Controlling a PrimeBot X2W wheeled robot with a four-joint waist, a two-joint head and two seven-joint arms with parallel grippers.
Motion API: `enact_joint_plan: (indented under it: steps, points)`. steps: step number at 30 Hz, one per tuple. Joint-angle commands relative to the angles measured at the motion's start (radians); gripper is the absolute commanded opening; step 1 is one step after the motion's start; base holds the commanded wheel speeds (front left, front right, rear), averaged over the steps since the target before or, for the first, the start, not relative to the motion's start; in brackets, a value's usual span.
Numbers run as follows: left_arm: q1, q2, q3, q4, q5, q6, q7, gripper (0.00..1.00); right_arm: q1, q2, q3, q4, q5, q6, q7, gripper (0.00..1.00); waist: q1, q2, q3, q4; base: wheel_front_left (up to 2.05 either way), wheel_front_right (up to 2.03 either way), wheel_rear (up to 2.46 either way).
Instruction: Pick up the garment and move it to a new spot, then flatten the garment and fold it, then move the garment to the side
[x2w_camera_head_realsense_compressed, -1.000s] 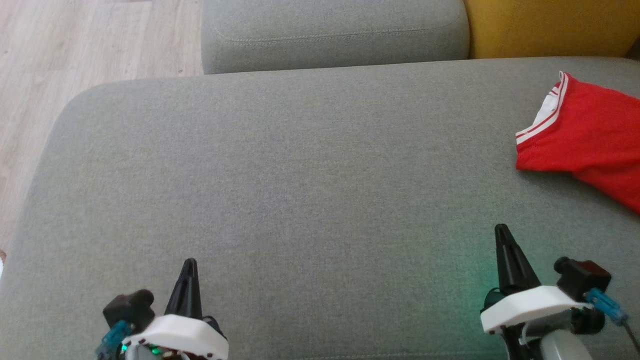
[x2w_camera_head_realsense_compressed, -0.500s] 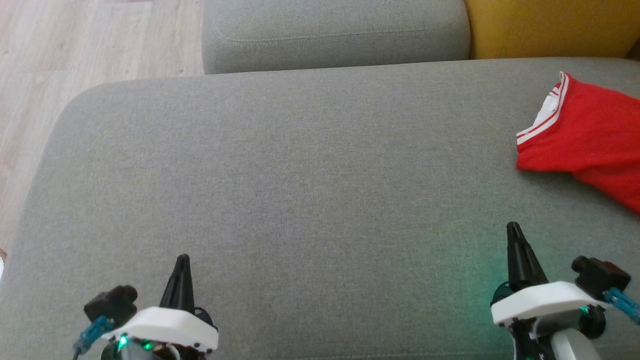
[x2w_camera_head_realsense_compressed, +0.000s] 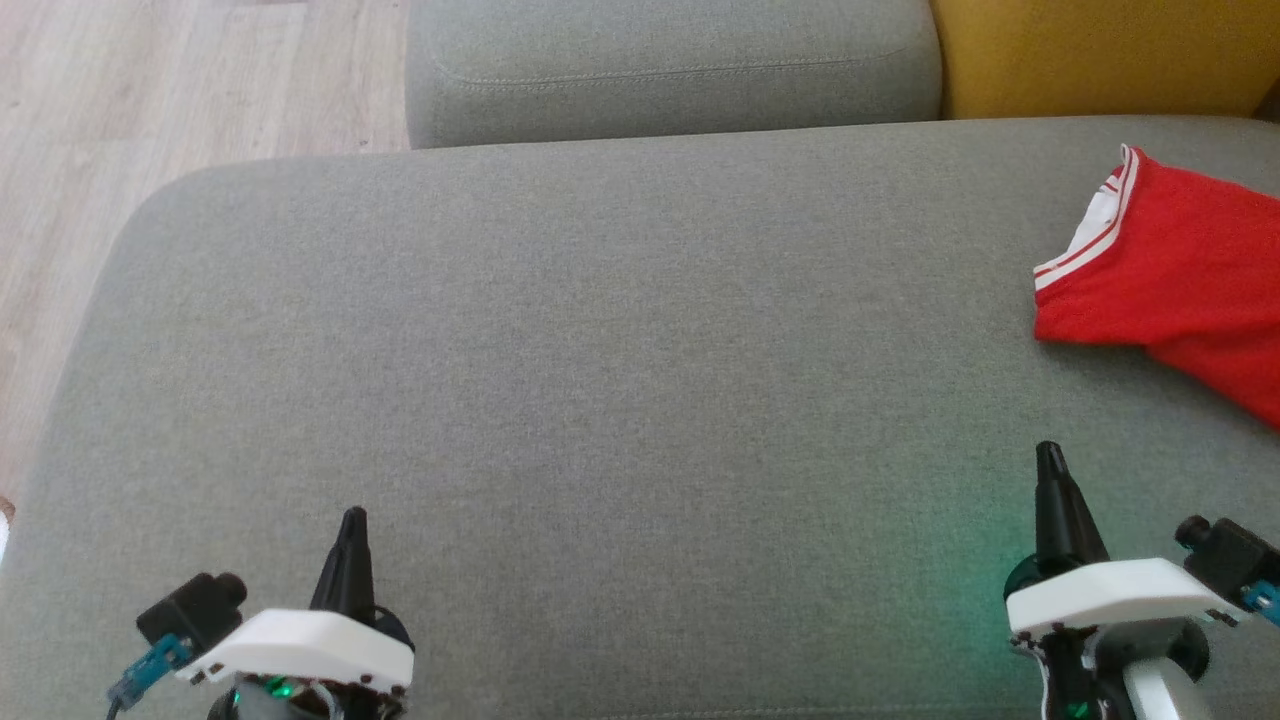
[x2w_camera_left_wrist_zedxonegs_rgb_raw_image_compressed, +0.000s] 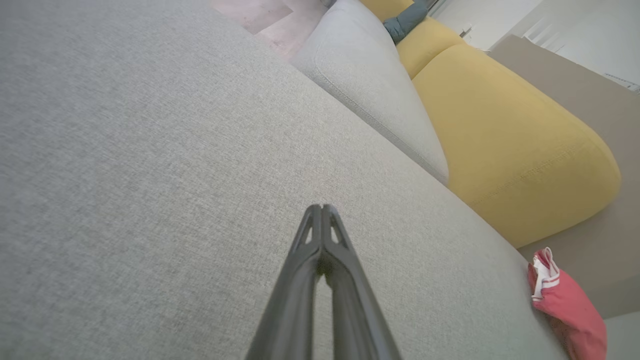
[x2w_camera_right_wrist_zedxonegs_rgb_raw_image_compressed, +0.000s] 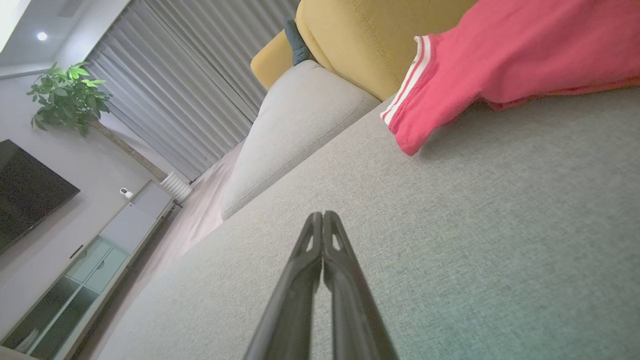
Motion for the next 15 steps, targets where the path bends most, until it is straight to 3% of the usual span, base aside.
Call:
enact_joint_plan:
  steps: [1, 15]
  points:
    - [-0.060, 0.012, 0.022, -0.029, -0.022, -0.008, 0.006, 0.00, -0.050, -0.007, 0.002, -0.036, 0.025, 0.000, 0.007, 0.00, 0.0000, 0.0000, 0.000, 0.000, 0.00, 0.00, 0.00]
    - [-0.076, 0.013, 0.056, -0.027, -0.172, -0.035, 0.044, 0.00, -0.055, -0.007, -0.017, -0.045, 0.183, 0.000, 0.042, 0.00, 0.0000, 0.0000, -0.001, 0.002, 0.00, 0.00, 0.00]
